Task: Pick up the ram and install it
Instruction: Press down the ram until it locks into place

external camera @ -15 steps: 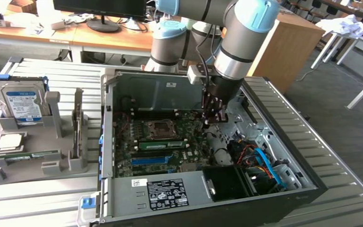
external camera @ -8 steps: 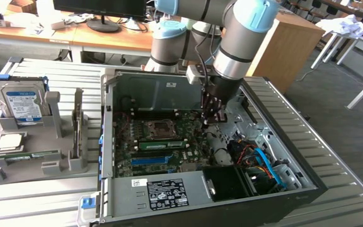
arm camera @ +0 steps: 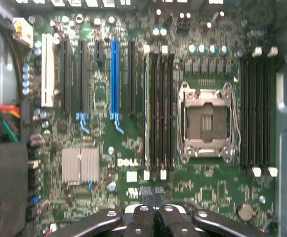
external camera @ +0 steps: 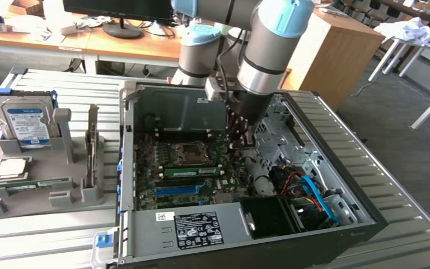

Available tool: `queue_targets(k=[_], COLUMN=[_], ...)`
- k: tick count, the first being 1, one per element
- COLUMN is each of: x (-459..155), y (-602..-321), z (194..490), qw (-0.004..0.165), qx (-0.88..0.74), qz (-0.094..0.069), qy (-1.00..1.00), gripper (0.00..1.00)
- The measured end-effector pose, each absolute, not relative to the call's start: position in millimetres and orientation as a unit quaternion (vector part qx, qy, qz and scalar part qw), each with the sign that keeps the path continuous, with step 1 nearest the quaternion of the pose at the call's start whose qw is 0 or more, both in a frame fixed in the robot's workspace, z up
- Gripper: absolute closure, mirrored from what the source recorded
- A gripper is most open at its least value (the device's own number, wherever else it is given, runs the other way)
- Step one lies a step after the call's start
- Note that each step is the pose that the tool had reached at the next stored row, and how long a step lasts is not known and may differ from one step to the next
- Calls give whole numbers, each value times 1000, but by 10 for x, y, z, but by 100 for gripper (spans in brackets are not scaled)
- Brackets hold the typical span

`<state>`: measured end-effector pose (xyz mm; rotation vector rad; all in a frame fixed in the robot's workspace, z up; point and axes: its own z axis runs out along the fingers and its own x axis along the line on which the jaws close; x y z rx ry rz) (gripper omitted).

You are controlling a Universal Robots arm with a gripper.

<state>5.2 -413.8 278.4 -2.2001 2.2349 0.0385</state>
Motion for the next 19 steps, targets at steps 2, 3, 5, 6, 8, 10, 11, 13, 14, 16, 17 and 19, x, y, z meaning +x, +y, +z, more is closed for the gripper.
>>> queue_targets(k=[2, 3, 5, 6, 8, 10, 11, 13, 14, 16, 17, 19], x=[-3, -27, -63, -77, -83, -85, -85, -85, -84, -82, -81, -80], y=[-4138, -4138, -4138, -4138, -4140, -4144, -4146, -4148, -4148, -4149, -4148, -4149], z=[2767, 2758, 2740, 2729, 2696, 2666, 2653, 2628, 2619, 2602, 2595, 2582], qw=[3, 3, 3, 3, 3, 3, 3, 3, 3, 3, 3, 3], qx=[-701, -701, -701, -701, -701, -701, -701, -701, -701, -701, -701, -701], qz=[12, 12, 12, 12, 12, 12, 12, 12, 12, 12, 12, 12], qy=[713, 713, 713, 713, 713, 713, 713, 713, 713, 713, 713, 713], gripper=[90, 90, 90, 90, 90, 90, 90, 90, 90, 90, 90, 90])
